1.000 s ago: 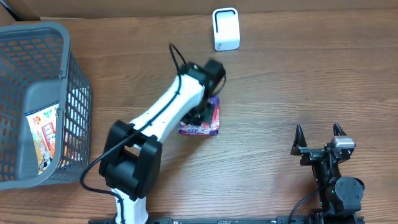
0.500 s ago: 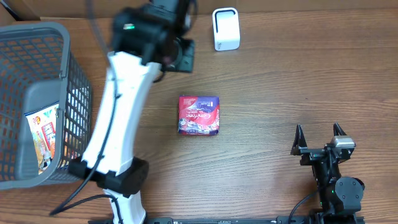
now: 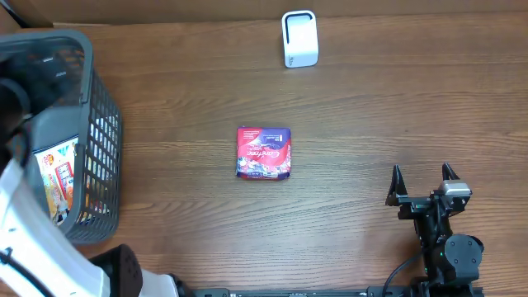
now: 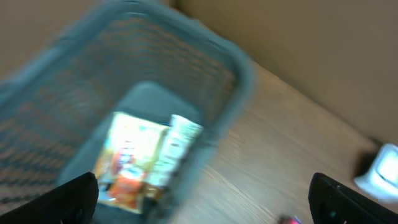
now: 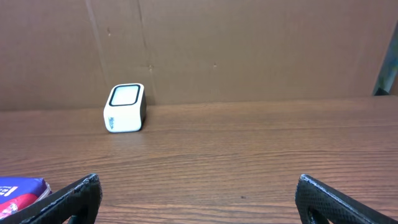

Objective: Scan the item barcode
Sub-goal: 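Reach the left gripper back into the basket and grasp the orange box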

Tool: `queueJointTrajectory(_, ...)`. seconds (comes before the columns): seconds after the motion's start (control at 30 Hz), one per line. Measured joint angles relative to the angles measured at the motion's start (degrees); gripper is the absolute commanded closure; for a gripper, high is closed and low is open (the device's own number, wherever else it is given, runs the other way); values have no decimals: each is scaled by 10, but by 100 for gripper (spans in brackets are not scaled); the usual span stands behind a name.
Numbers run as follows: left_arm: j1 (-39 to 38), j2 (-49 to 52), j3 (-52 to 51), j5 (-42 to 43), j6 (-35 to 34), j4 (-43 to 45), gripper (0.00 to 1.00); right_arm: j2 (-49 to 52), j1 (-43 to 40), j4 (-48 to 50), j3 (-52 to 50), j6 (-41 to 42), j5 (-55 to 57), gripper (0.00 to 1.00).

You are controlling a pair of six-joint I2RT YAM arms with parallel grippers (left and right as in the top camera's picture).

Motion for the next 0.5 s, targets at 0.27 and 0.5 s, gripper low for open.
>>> queueJointTrajectory(0.27,137,18,-91,14,2,0,0,0,0,0,0,0,0,0)
queueJointTrajectory(0.5,159,64,-229,27,2,35,7,0,0,0,0,0,0,0)
